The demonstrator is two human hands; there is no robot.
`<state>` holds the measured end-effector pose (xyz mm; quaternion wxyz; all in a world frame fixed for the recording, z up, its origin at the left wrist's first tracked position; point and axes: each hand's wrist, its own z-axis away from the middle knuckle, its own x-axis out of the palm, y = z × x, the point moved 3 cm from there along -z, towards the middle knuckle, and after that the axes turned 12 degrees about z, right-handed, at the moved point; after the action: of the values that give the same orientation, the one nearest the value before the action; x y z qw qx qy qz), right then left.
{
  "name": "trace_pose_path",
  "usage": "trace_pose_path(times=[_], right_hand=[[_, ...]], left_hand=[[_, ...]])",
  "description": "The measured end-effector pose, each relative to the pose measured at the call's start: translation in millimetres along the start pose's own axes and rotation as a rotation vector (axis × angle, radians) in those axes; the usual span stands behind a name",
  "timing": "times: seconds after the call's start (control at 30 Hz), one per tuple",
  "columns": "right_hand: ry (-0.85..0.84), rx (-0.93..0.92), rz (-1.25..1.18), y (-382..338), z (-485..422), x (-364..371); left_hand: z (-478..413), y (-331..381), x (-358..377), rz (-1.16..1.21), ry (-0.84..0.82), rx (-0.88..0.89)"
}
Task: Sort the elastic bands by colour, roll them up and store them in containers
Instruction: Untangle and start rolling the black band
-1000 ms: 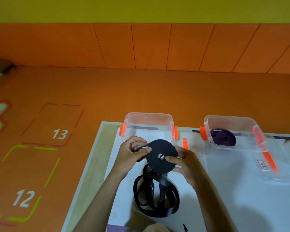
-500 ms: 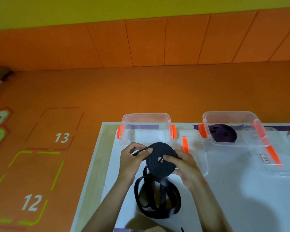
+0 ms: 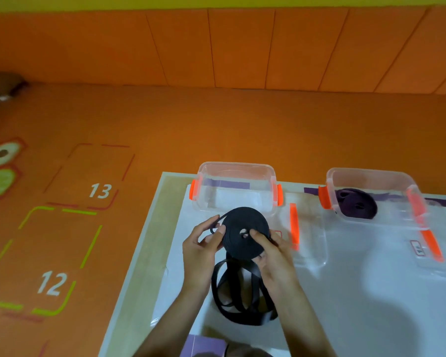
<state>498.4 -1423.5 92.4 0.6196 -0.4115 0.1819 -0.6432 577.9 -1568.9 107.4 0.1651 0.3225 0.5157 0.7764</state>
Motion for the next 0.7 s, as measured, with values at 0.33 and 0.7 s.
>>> trace_pose_path(times=[0.33, 0.7], right_hand=[[-0.231, -0.312, 0.723, 13.9, 42.2, 28.0], [-0.076, -0.339, 0.63, 11.0, 57.2, 26.3]], left_hand=[[24.7, 7.0, -68.6, 0.107, 0.249, 0.034], [16.9, 27.7, -72.5, 0.119, -0.03, -0.108]])
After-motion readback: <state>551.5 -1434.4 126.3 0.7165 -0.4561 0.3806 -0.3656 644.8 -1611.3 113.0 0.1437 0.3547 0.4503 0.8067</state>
